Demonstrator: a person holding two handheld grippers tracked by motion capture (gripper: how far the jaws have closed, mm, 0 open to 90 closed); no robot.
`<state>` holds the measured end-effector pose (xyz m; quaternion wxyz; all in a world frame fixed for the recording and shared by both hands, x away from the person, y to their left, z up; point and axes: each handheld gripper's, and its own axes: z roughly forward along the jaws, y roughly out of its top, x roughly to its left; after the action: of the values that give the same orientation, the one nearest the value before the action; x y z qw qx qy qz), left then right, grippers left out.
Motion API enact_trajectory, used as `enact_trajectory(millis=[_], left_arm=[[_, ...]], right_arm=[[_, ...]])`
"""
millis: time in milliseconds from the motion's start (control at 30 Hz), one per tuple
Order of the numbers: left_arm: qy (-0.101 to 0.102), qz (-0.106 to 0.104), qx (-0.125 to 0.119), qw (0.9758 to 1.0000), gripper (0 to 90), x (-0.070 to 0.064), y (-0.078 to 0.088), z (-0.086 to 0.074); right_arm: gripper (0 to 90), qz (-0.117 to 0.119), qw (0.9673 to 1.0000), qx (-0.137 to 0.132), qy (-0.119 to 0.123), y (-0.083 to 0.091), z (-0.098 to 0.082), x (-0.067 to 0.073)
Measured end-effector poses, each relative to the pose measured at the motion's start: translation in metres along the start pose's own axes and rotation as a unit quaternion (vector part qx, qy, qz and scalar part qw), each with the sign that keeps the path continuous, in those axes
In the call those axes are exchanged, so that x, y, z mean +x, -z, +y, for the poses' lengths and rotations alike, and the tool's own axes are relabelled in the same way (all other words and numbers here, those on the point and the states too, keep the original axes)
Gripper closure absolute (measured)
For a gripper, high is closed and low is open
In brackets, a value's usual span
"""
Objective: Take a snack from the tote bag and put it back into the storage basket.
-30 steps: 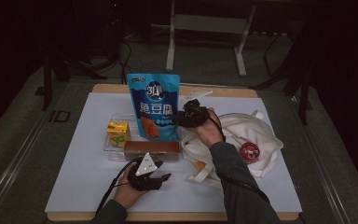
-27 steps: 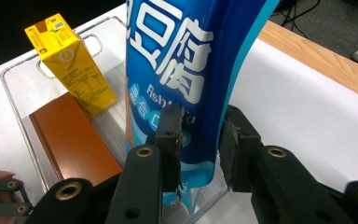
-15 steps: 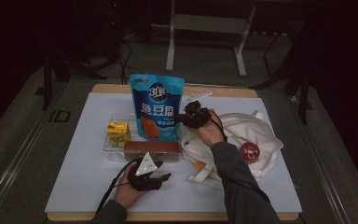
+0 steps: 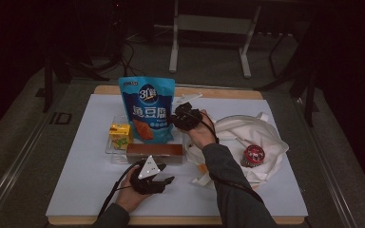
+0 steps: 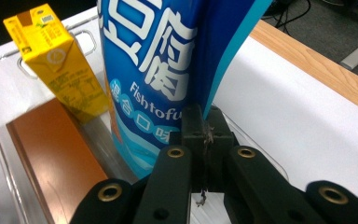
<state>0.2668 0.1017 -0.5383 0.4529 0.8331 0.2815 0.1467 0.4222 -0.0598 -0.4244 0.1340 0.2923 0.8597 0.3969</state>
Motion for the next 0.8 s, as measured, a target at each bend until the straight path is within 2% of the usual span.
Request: enact_trajectory(millis=[100,167,300,533,633,800], left_arm=[[0.000,0.000,0.000,1.0000,44.2,0.000,0.000,0.000],[-0.001,0.000,0.001,1.0000,44.2,0.000,0.000,0.000],[-0.001,0.000,-0.001,1.0000,44.2,0.000,0.000,0.000],[0.000,0.000,-0.001,1.0000,44.2,0.000,0.000,0.000],[-0.001,0.000,0.002,1.0000,44.2,0.000,0.000,0.000],[0.000,0.001,0.000,1.0000,44.2,0.000,0.000,0.000]], right_arm=[[89.9,-0.001,1.0000,-0.002,0.004,-0.002,0.003,0.002],[89.6,0.006,0.9999,-0.010,0.010,-0.004,0.005,0.006],[87.9,0.000,0.9998,-0.015,0.016,-0.006,0.006,0.007],[81.2,-0.013,0.9999,0.010,0.002,-0.005,-0.007,-0.004],[80.6,-0.003,0.9998,0.013,-0.013,-0.004,-0.013,-0.009],[81.1,-0.008,0.9997,0.023,-0.008,-0.010,-0.011,-0.005]])
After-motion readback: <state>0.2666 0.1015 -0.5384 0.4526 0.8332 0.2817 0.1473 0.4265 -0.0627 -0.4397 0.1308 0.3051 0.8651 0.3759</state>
